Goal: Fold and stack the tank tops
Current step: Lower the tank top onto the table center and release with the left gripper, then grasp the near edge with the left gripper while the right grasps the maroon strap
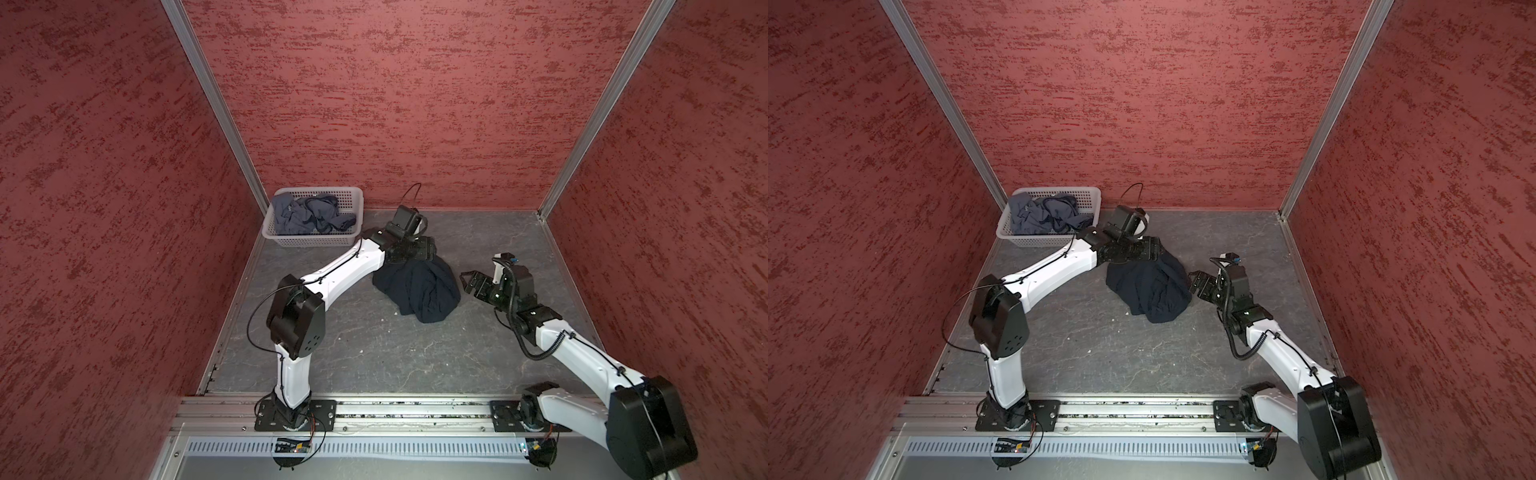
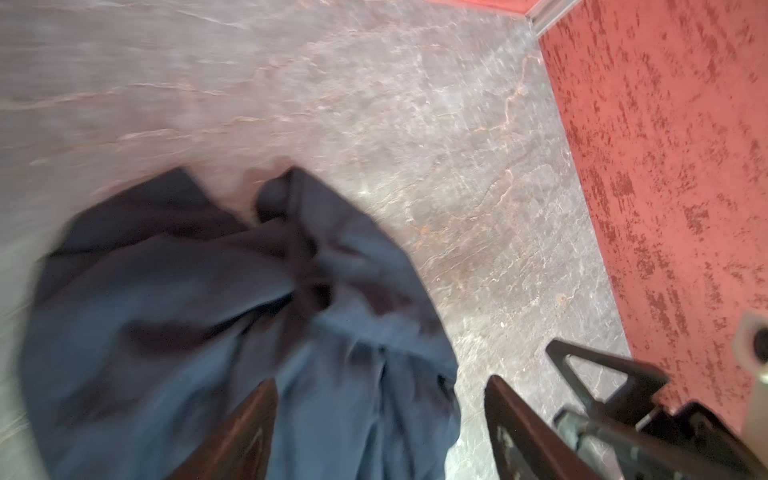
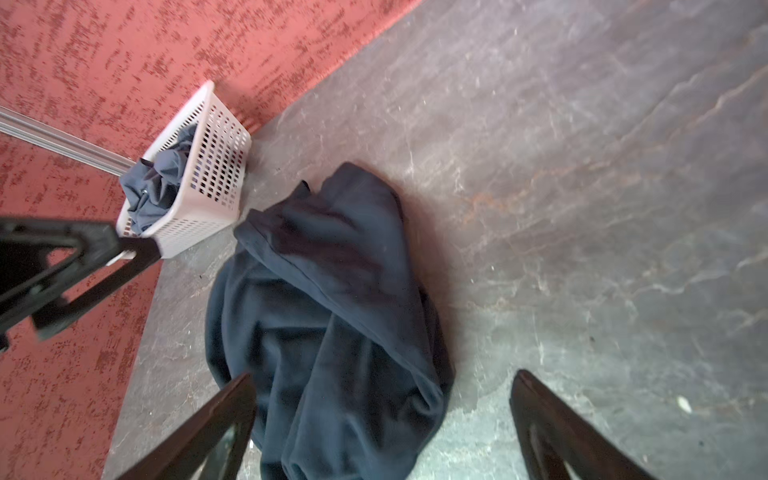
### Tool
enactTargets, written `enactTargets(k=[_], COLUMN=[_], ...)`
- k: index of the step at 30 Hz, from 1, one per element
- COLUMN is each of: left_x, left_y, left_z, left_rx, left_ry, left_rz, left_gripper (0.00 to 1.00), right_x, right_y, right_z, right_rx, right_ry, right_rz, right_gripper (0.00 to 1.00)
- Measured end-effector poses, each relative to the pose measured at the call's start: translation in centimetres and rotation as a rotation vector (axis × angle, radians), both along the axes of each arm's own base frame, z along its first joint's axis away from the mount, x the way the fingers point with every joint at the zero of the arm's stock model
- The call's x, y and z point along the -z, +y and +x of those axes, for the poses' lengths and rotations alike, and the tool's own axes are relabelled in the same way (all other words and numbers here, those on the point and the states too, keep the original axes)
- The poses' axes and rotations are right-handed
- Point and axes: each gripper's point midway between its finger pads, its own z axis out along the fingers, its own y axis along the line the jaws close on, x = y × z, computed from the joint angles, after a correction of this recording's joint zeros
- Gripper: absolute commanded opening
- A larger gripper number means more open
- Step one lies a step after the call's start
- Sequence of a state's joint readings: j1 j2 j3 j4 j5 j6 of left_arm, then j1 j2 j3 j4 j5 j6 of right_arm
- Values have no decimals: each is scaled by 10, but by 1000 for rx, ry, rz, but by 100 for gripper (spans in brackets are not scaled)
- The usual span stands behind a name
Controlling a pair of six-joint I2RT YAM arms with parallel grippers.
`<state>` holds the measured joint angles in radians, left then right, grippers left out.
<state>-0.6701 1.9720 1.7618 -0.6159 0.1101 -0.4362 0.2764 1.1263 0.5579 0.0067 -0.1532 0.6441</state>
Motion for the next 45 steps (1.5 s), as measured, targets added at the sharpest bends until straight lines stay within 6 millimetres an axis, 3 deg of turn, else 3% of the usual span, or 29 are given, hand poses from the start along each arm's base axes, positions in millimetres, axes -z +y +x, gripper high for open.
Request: enactTargets(k=[4,9,20,24,28,30,33,35,37,40,45], left_x=[33,61,66,65,40,12,-45,-80,-98,-98,-55], left_y=[-15,-15,-6,7,34,52,89,121,154,197,240], left_z=[12,17,18,13,2,-6,-19,-32,-45,-65,-91], left_rx=[12,2,-33,-62,-110,-141,-217,-283,-351,-450,-550], left_ry=[45,79,85,85,37,-16,-135,-212,-261,-281,-202], left_rz=[65,149,171,156,119,85,0,-67,-113,-127,-96], left_gripper=[70,60,9,0,0,0,0,0,0,0,0], right_x=[7,16,27,30,30,30,31,32,32,34,43], right_y=[1,1,3,5,5,6,9,11,16,28,52], right_z=[-4,-9,-14,-15,-15,-15,-16,-16,-15,-15,-12], right_rx=[1,0,-3,-8,-11,-14,-28,-41,-59,-95,-155], right_ry=[19,40,72,79,79,79,84,91,95,103,131], right_rz=[4,3,4,2,2,4,9,9,11,18,37], right_gripper=[97,97,95,95,95,95,94,94,93,93,91])
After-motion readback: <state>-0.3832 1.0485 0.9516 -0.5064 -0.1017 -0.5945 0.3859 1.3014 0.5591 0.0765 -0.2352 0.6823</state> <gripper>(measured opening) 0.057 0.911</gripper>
